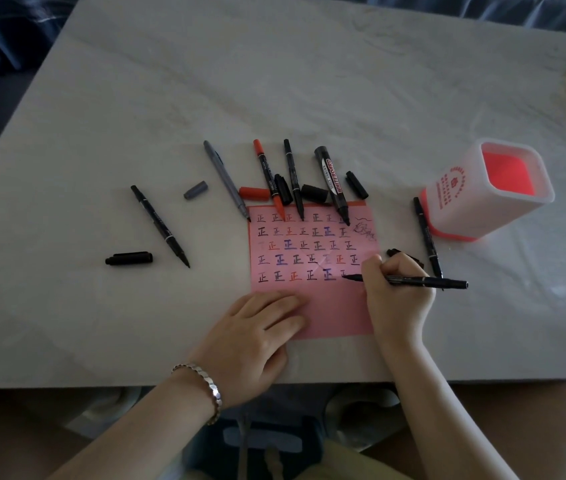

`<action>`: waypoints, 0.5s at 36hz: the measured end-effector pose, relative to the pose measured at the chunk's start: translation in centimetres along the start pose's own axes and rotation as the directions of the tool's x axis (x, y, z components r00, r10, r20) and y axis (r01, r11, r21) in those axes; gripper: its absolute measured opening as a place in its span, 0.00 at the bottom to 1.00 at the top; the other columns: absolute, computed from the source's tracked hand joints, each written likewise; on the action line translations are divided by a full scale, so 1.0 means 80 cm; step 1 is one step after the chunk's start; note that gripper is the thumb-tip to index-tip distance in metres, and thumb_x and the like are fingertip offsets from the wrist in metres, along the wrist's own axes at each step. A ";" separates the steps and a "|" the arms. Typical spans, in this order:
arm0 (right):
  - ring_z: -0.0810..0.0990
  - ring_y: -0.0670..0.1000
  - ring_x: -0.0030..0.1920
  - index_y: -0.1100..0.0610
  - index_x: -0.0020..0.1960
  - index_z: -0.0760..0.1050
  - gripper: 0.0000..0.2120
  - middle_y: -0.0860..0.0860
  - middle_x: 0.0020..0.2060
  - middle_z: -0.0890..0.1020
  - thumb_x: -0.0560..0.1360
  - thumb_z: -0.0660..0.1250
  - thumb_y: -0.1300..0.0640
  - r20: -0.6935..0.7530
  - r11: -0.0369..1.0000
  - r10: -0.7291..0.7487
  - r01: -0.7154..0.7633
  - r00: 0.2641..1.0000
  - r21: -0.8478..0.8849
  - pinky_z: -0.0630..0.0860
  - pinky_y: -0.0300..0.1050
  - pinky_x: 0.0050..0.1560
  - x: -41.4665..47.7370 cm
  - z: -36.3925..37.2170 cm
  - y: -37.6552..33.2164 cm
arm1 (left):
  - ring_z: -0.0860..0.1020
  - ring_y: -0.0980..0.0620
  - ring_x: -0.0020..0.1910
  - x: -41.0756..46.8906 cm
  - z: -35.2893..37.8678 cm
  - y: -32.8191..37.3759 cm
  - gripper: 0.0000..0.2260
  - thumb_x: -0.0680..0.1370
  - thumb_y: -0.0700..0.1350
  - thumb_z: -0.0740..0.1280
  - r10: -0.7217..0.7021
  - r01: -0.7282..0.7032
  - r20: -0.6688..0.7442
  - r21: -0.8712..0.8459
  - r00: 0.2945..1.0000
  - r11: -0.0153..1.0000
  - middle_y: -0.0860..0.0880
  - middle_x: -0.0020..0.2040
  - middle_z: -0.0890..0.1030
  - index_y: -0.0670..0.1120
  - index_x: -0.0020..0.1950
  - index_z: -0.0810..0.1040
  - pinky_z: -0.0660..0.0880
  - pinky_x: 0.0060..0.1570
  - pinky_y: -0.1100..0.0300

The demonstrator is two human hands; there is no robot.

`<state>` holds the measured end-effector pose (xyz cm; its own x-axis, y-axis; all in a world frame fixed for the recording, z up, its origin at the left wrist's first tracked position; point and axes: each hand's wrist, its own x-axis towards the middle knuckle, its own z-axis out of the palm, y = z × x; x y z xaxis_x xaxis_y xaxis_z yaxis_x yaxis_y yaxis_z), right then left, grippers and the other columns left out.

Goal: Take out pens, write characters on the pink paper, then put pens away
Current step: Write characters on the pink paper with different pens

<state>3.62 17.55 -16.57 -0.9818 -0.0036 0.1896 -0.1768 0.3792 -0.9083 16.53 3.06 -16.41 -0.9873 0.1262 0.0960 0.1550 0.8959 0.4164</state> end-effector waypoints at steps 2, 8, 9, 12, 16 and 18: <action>0.67 0.50 0.25 0.66 0.26 0.65 0.15 0.64 0.22 0.71 0.67 0.63 0.60 -0.004 1.000 0.014 -0.014 1.000 -0.003 0.68 0.36 0.29 0.000 -0.001 0.000 | 0.69 0.54 0.59 0.000 0.000 0.000 0.16 0.71 0.47 0.57 -0.001 0.001 0.001 0.006 1.000 1.000 0.51 0.59 0.78 0.49 0.54 0.79 0.66 0.60 0.59; 0.68 0.51 0.24 0.66 0.26 0.66 0.15 0.64 0.22 0.72 0.67 0.63 0.60 0.019 1.000 0.018 -0.017 1.000 -0.011 0.68 0.40 0.28 -0.001 -0.001 -0.002 | 0.69 0.54 0.60 0.001 -0.001 -0.001 0.16 0.72 0.47 0.56 -0.004 0.004 0.013 0.007 1.000 1.000 0.51 0.59 0.78 0.49 0.54 0.79 0.65 0.60 0.58; 0.68 0.52 0.24 0.66 0.26 0.66 0.15 0.65 0.22 0.72 0.67 0.63 0.60 0.018 1.000 0.019 -0.019 1.000 -0.013 0.68 0.40 0.28 -0.001 -0.001 -0.002 | 0.69 0.54 0.60 0.001 -0.001 -0.001 0.16 0.72 0.47 0.56 -0.003 0.003 0.014 0.007 1.000 1.000 0.51 0.59 0.78 0.49 0.55 0.79 0.65 0.60 0.58; 0.67 0.54 0.25 0.66 0.26 0.64 0.14 0.65 0.22 0.71 0.67 0.63 0.62 -0.027 0.999 0.030 -0.030 0.999 -0.011 0.69 0.40 0.29 0.000 -0.001 -0.002 | 0.69 0.54 0.60 0.000 -0.001 0.000 0.16 0.72 0.47 0.56 -0.001 0.001 0.011 0.007 1.000 1.000 0.51 0.59 0.78 0.49 0.55 0.78 0.65 0.60 0.58; 0.66 0.55 0.24 0.68 0.26 0.64 0.14 0.65 0.21 0.70 0.66 0.62 0.62 -0.079 0.999 0.038 -0.040 0.996 -0.031 0.65 0.45 0.26 -0.001 -0.001 -0.001 | 0.69 0.55 0.59 0.000 -0.002 0.000 0.16 0.72 0.47 0.56 0.002 -0.002 0.007 0.004 1.000 1.000 0.51 0.58 0.79 0.49 0.54 0.78 0.65 0.60 0.60; 0.66 0.53 0.24 0.68 0.26 0.64 0.14 0.62 0.21 0.69 0.67 0.63 0.63 -0.086 0.999 0.038 -0.041 0.996 -0.027 0.65 0.42 0.27 -0.001 -0.001 -0.001 | 0.69 0.55 0.59 0.000 -0.001 0.000 0.16 0.71 0.47 0.57 0.004 -0.004 0.003 0.006 1.000 1.000 0.51 0.58 0.78 0.49 0.54 0.78 0.65 0.61 0.62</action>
<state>3.70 17.59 -16.46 -0.9783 0.0910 0.1861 -0.1346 0.4038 -0.9049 16.52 3.04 -16.30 -0.9868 0.1313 0.0952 0.1591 0.8977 0.4108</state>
